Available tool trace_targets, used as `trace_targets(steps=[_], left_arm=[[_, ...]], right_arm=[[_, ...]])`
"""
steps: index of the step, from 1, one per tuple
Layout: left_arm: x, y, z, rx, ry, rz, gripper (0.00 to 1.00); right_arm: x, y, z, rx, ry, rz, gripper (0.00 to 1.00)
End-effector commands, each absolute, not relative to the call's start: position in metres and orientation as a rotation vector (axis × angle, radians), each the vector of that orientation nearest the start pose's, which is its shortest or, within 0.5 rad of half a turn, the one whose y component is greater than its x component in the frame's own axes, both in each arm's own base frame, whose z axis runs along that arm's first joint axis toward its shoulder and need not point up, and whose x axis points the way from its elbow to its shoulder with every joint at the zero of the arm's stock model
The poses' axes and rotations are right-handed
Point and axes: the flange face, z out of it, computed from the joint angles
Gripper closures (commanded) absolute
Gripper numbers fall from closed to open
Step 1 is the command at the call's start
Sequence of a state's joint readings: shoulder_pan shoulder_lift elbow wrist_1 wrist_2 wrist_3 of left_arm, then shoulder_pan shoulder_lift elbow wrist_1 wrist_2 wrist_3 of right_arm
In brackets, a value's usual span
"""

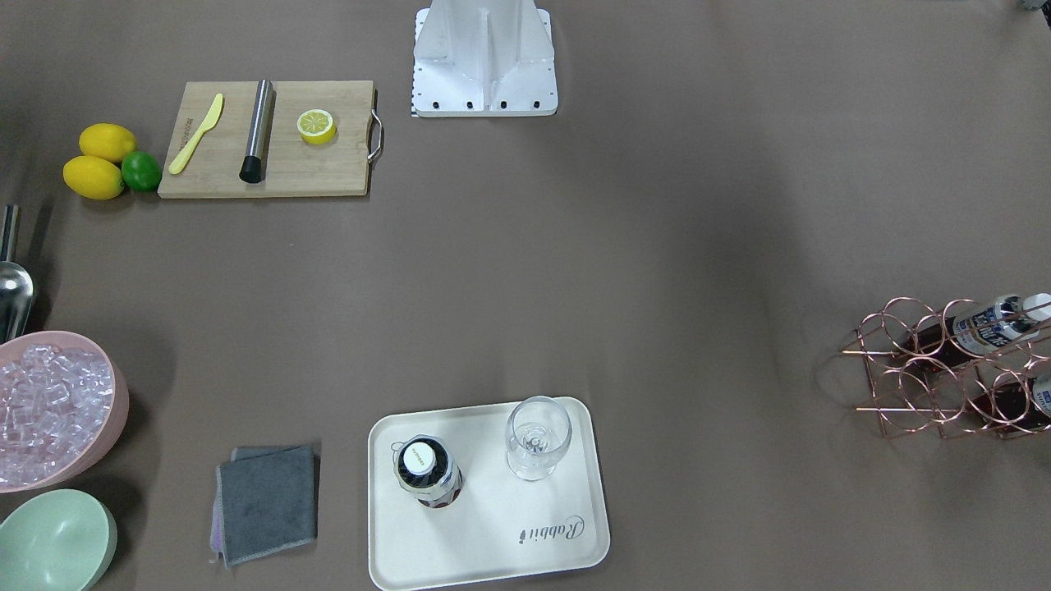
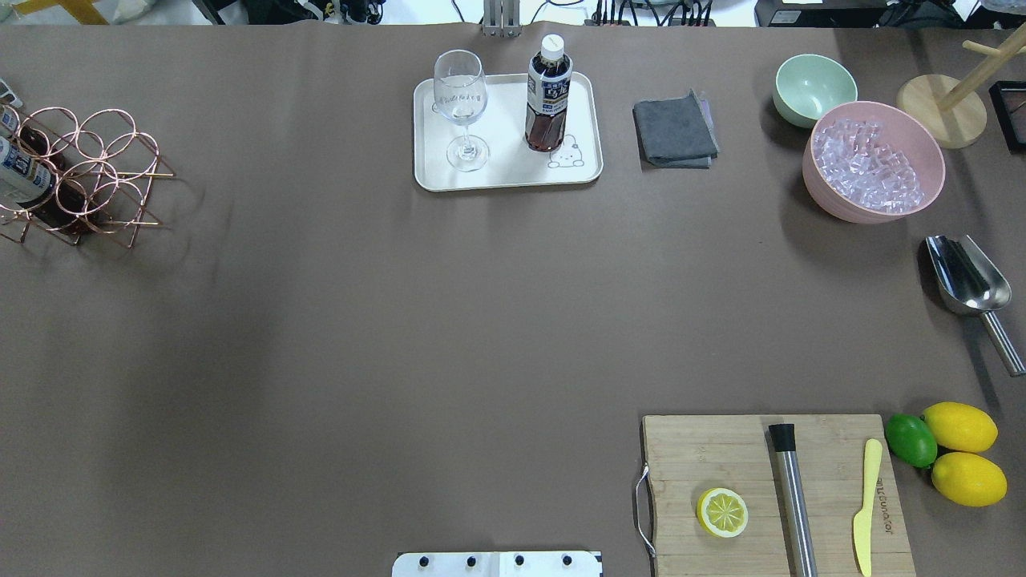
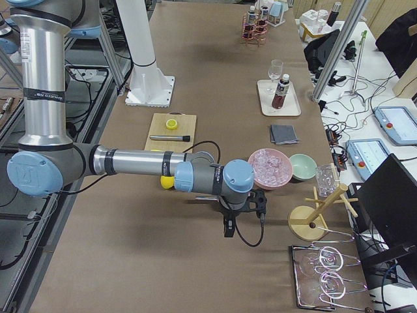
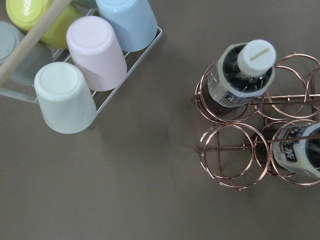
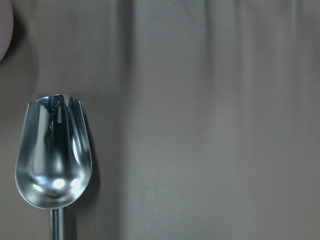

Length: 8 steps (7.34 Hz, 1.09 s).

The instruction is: Take tea from basket to plate

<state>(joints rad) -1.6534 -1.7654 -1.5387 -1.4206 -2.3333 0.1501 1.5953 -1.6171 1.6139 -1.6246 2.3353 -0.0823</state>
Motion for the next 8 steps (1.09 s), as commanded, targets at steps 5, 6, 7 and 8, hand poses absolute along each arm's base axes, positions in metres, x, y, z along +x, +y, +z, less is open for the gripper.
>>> trace_targets(steps=[5, 6, 7, 8], left_arm=[[-0.101, -0.547, 0.624, 0.088, 0.786, -0.043, 0.02], [-0.102, -0.546, 0.627, 0.082, 0.786, -0.054, 0.02], [-0.102, -0.546, 0.624, 0.085, 0.786, -0.055, 0.02], [-0.102, -0.546, 0.625, 0.083, 0.785, -0.055, 0.02]], right_arm=[[0.077, -0.443, 0.670, -0.020, -0.772, -0.026, 0.00], [0.077, -0.443, 0.664, -0.012, -0.770, -0.029, 0.00], [0.078, -0.443, 0.662, -0.009, -0.769, -0.028, 0.00], [0.080, -0.440, 0.660, -0.002, -0.770, -0.027, 0.00]])
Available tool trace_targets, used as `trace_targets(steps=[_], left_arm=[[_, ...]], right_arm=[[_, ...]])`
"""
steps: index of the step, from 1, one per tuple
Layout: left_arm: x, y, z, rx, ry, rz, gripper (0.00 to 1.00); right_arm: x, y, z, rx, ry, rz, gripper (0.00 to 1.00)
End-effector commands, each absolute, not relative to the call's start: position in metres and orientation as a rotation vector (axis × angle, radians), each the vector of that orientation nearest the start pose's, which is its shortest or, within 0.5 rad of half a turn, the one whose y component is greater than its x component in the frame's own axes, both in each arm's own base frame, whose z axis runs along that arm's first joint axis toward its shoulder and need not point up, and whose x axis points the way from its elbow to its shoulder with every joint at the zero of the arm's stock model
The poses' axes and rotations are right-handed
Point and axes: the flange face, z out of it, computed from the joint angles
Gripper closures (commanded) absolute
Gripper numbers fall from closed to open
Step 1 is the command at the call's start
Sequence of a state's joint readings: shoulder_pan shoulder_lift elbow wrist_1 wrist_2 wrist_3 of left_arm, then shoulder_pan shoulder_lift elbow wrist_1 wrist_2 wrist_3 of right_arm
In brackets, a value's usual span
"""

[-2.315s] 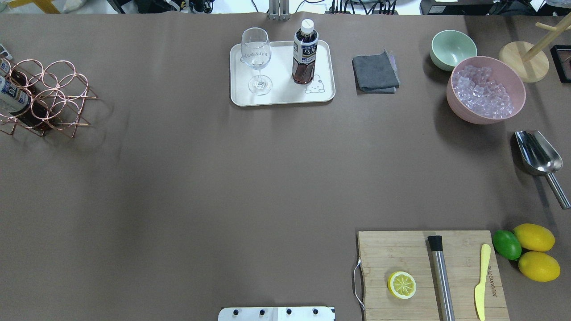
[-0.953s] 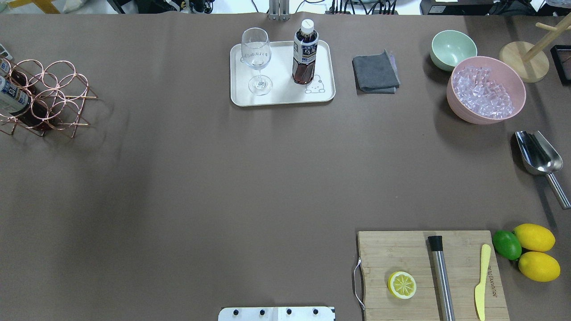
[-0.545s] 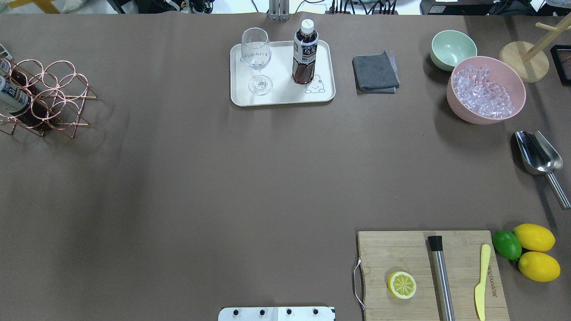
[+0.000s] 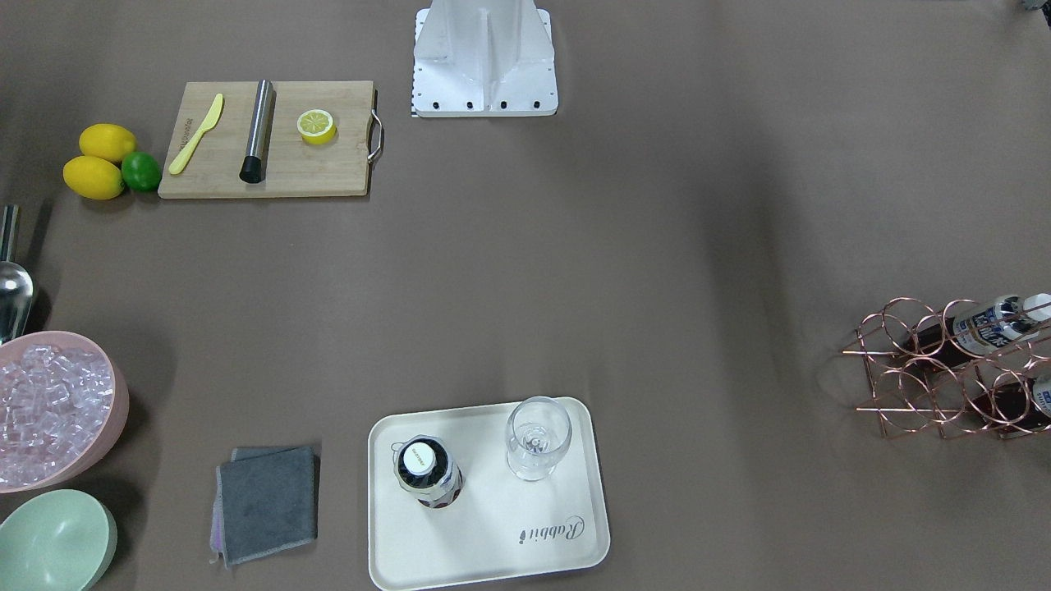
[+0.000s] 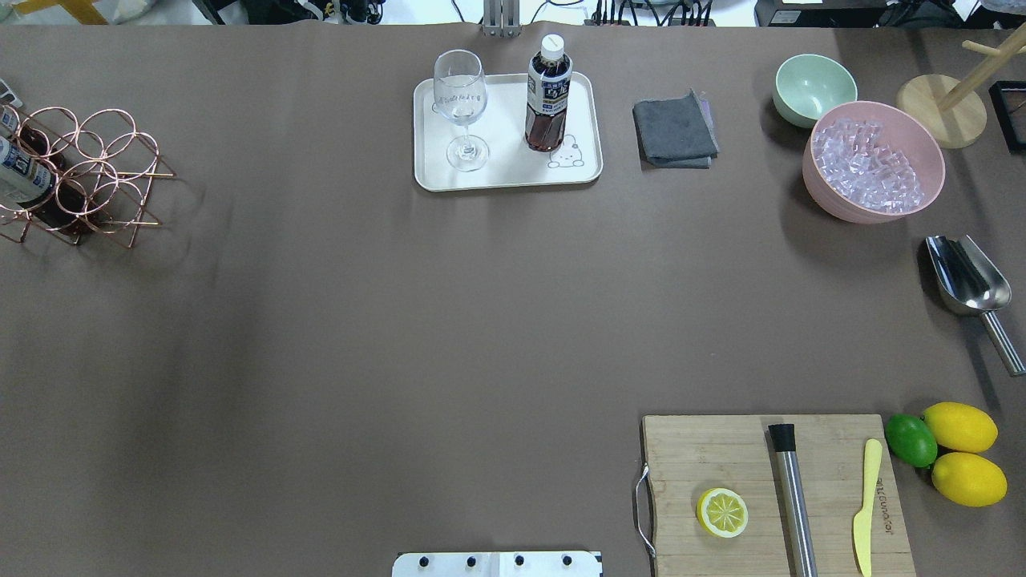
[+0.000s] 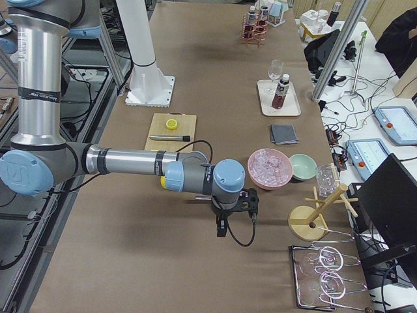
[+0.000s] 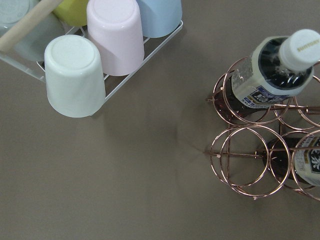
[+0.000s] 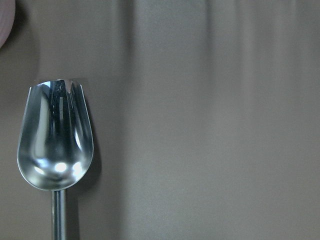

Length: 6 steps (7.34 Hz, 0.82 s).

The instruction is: Take tea from basket to plate

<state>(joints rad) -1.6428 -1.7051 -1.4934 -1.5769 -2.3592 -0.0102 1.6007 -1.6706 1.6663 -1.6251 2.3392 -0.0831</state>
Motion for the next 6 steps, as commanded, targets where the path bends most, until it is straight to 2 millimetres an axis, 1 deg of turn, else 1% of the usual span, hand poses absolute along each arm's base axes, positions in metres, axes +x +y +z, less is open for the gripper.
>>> trace_targets(steps=[1, 6], left_arm=[[-0.1014, -0.5456, 0.6260, 0.082, 0.786, -0.055, 0.02], [-0.1015, -0.5460, 0.6290, 0.062, 0.786, -0.091, 0.02]], right_arm=[[0.0815, -0.4365, 0.6594, -0.001, -0.770, -0.021, 0.00], [0.0855, -0.4321, 0.6614, -0.002, -0.769, -0.011, 0.00]])
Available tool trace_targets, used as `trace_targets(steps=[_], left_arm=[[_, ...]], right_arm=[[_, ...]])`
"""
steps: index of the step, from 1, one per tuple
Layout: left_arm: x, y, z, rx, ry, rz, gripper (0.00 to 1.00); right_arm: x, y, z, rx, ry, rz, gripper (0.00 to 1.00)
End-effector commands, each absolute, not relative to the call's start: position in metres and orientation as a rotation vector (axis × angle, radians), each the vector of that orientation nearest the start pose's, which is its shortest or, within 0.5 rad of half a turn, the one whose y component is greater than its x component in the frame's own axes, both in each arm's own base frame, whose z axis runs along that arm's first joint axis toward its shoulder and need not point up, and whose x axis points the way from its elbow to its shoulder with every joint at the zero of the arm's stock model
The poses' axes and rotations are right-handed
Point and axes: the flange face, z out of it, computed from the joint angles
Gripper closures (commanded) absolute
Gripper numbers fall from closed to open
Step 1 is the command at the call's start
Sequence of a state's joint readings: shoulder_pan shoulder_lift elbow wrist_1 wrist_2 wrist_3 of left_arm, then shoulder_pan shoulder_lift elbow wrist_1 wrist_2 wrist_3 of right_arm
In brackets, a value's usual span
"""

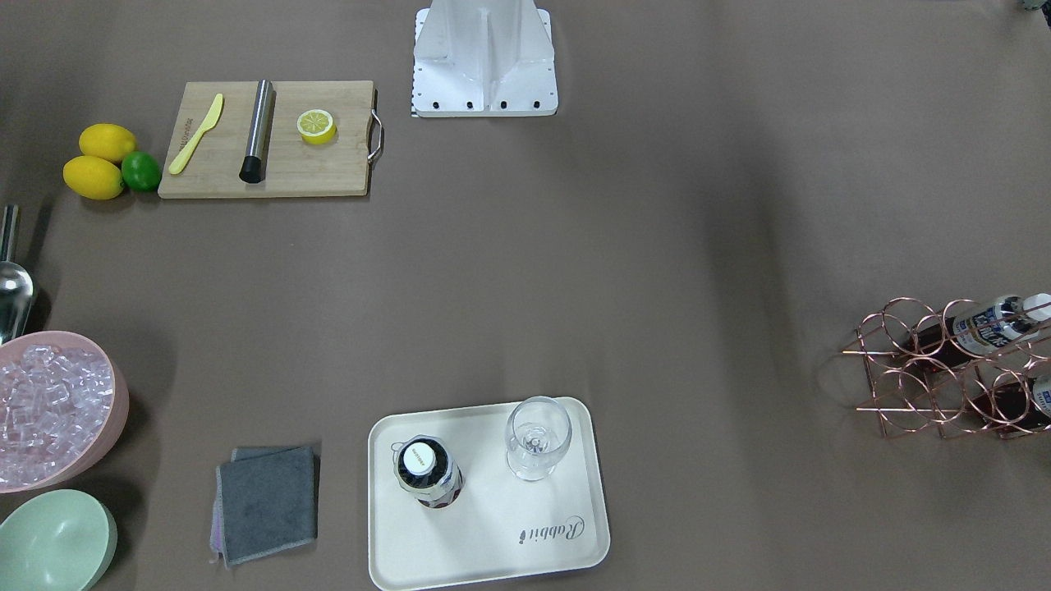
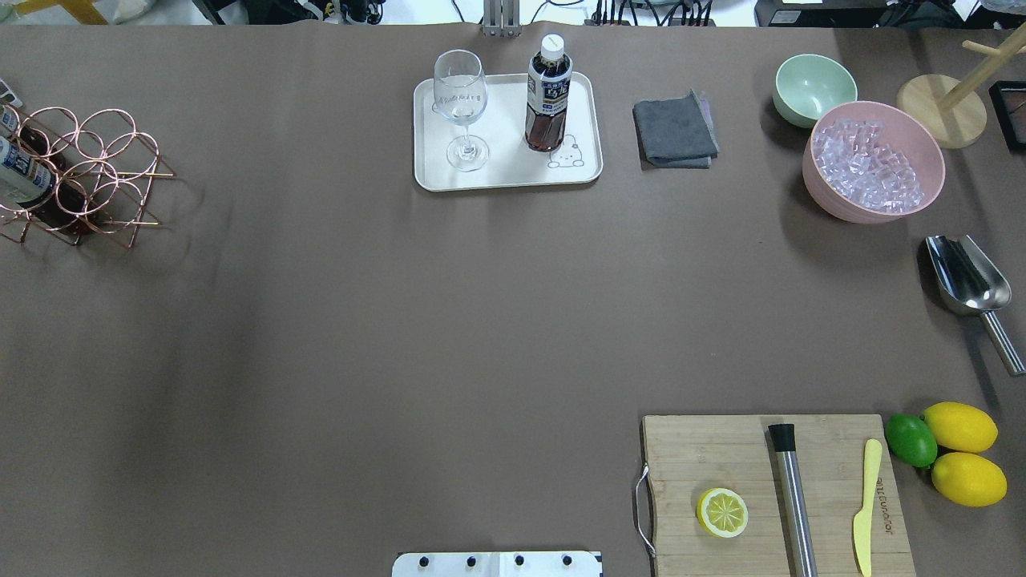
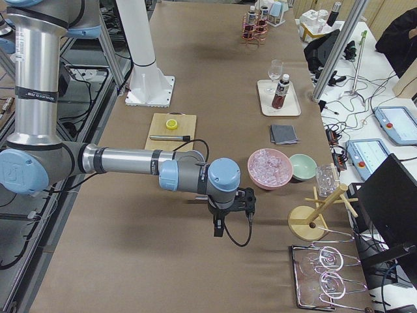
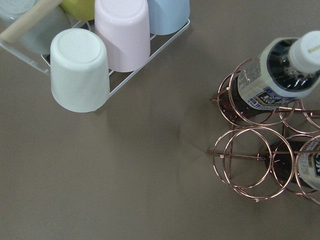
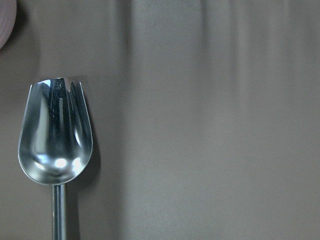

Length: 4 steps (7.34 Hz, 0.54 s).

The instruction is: Take tea from basket to plate

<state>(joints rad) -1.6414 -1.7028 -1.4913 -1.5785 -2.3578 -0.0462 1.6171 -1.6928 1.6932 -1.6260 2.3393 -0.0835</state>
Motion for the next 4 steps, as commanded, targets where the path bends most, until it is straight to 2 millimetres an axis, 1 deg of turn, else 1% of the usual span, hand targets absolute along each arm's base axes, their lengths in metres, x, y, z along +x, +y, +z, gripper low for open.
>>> trace_targets(steps=[1, 3, 4], left_arm=[[-0.0999, -0.5463, 0.6290, 0.061, 0.786, -0.088, 0.02], [-0.0998, -0.5462, 0.6298, 0.060, 0.786, -0.089, 0.02], [-0.0990, -0.5457, 0.6306, 0.058, 0.787, -0.088, 0.02]], right_arm=[[0.0854, -0.4306, 0.6627, -0.004, -0.769, -0.011, 0.00], [0.0867, -0.4297, 0.6633, -0.003, -0.769, -0.008, 0.00], [0.0896, -0.4304, 0.6603, 0.008, -0.765, -0.006, 0.00]])
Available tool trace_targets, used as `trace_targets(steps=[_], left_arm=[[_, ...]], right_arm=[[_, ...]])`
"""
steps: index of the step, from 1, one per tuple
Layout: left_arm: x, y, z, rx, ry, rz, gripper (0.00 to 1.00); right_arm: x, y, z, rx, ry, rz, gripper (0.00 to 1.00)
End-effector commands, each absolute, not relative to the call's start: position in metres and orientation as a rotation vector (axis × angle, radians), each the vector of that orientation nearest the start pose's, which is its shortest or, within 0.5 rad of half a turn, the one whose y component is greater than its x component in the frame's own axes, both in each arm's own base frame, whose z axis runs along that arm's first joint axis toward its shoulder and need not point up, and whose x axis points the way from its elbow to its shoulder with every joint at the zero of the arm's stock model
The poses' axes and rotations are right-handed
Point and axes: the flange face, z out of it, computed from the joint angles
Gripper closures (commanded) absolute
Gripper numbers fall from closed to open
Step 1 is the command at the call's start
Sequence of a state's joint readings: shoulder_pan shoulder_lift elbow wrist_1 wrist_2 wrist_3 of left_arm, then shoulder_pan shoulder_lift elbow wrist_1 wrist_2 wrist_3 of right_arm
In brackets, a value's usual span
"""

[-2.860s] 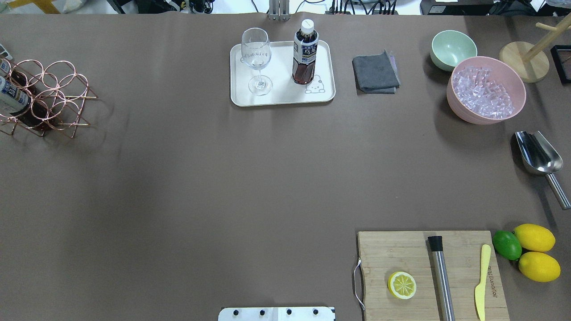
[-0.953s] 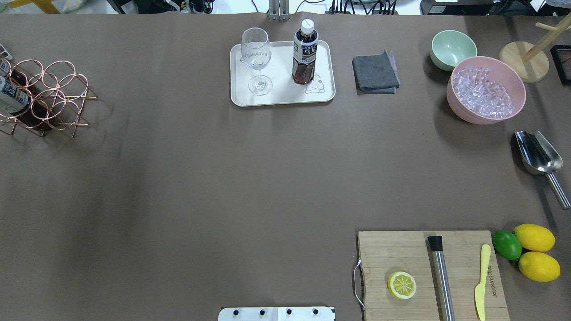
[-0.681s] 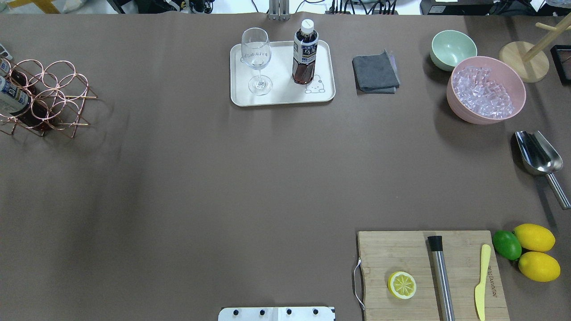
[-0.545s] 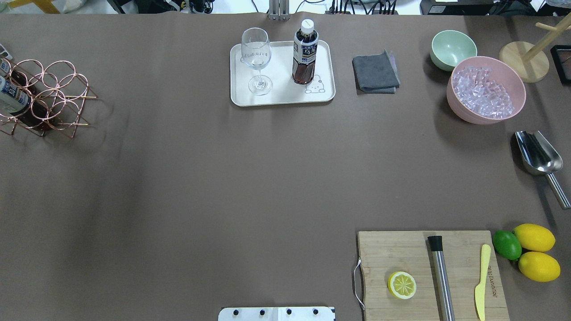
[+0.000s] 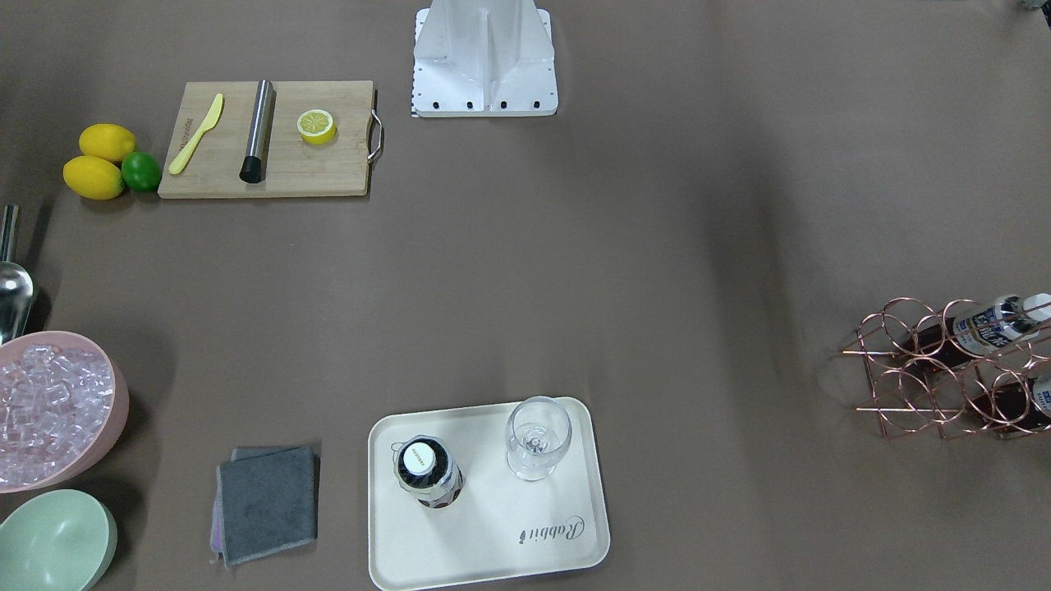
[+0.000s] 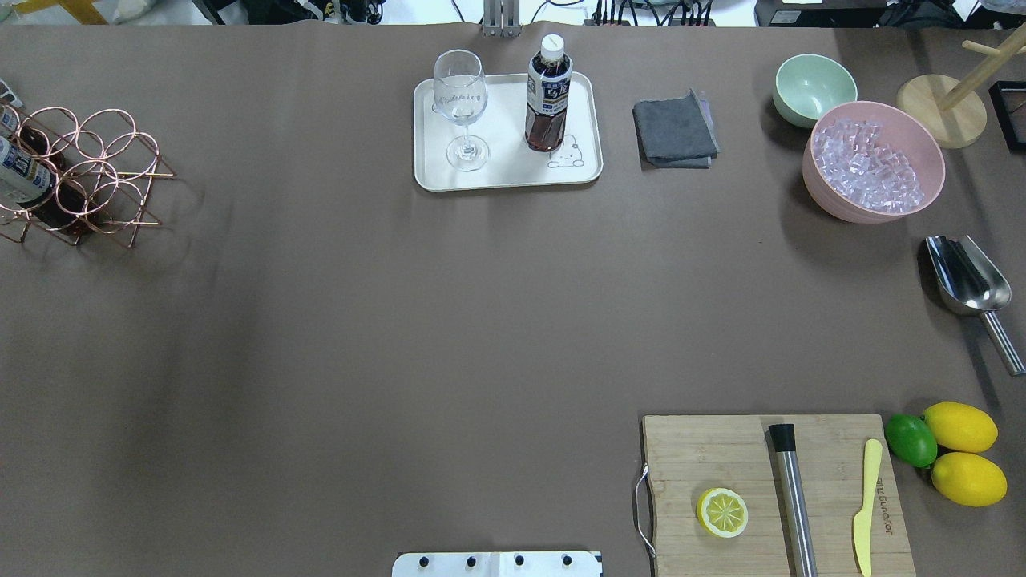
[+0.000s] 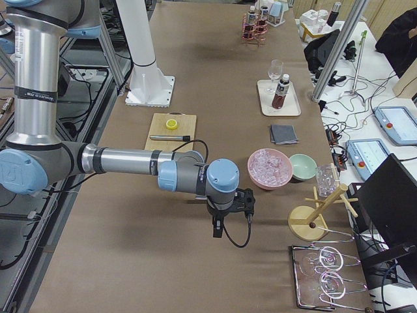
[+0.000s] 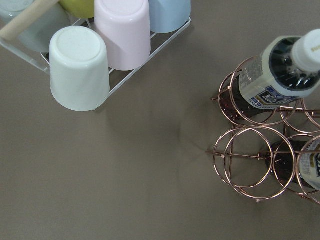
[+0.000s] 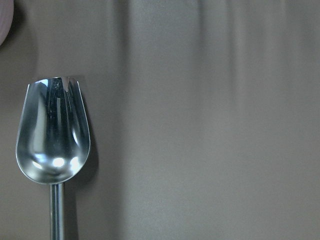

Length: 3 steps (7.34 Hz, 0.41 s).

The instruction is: Take tea from basket to plate

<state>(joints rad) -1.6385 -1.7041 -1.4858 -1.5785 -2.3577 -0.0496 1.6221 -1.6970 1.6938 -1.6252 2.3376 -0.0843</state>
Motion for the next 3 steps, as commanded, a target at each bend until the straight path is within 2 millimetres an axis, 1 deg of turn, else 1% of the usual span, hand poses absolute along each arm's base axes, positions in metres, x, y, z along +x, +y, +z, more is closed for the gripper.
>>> trace_targets(steps=[1, 3], left_arm=[[-0.0990, -0.5458, 0.6299, 0.059, 0.787, -0.087, 0.02], [-0.0998, -0.5455, 0.6306, 0.058, 0.787, -0.091, 0.02]], right_arm=[[0.0904, -0.4305, 0.6589, 0.011, -0.763, -0.006, 0.00], [0.0915, -0.4286, 0.6610, 0.005, -0.756, -0.002, 0.00]])
